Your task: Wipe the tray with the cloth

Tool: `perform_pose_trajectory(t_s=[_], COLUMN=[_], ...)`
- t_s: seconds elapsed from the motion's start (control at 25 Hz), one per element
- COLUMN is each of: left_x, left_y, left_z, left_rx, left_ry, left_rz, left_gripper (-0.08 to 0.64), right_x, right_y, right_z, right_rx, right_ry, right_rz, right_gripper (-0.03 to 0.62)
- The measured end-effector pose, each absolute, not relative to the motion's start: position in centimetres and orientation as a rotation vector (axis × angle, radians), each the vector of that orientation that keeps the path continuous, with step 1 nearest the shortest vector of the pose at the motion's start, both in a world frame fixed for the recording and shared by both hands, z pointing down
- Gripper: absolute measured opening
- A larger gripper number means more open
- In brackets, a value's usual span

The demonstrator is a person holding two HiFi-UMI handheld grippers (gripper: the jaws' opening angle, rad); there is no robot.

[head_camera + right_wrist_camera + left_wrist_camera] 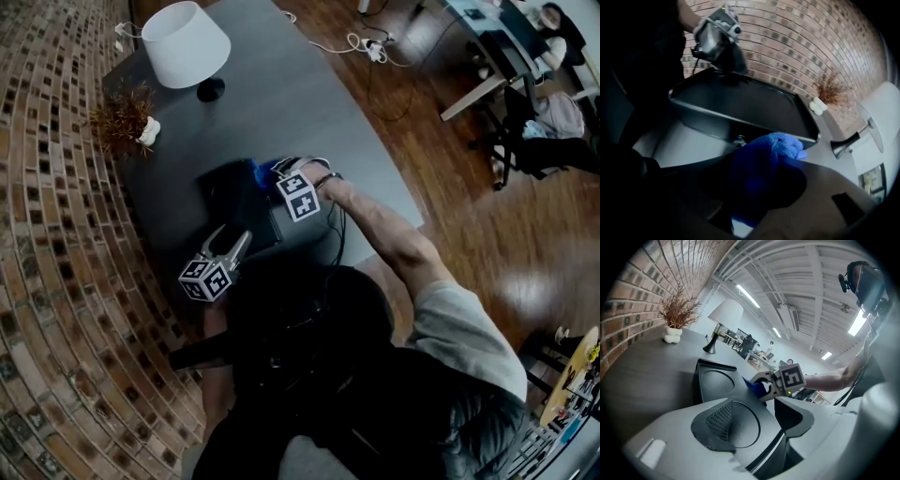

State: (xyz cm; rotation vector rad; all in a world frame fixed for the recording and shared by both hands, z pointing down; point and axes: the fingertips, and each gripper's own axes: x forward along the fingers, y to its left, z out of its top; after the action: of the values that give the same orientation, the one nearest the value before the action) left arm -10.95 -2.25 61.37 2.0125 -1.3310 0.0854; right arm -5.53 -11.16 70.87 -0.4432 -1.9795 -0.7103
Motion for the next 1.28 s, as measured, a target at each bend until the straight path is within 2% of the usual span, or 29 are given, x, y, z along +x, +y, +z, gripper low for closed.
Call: perform_pose_trajectory(t_s=[0.12, 0.36, 0.6, 0.8, 0.92, 1.16, 1.28], left_x=[-10.7, -10.8, -10.9, -11.0, -10.9, -11.2, -11.0], left_y=[-2.2, -2.3, -2.2, -2.3, -2.2, -2.3, -2.2], left_z=[61.3, 61.3, 61.2, 61.2, 61.1, 61.1, 61.2], left_rx=[2.014, 2.023, 2.018, 2.023, 2.023, 2.018, 2.011], left_ry=[-1.330, -1.336, -1.340, -1.334, -1.324, -1.328, -1.331], left_rz=[0.081, 0.089, 0.072, 0.080, 0.075, 0.057, 0.053], left_gripper=[0.276, 0.277, 0.277, 0.278, 0.276, 0.276, 0.276], right_x=[-2.7, 0.1, -3.2, 0.3, 3.1, 0.7, -1.7], right_y=[-9.4, -10.8, -4.6, 1.7, 4.7, -7.9, -8.8], right_z=[70.4, 67.4, 69.1, 68.3, 68.2, 69.3, 70.6], right_rx=[-0.500, -0.062, -0.101, -0.390, -0.552, 0.022, 0.056], right_ry=[-1.988, -2.130, -2.115, -2.015, -1.999, -2.011, -2.002], right_rz=[-0.688, -0.322, -0.413, -0.655, -0.642, -0.421, -0.384], right_gripper=[0.172, 0.172, 0.178, 0.175, 0.175, 0.179, 0.181])
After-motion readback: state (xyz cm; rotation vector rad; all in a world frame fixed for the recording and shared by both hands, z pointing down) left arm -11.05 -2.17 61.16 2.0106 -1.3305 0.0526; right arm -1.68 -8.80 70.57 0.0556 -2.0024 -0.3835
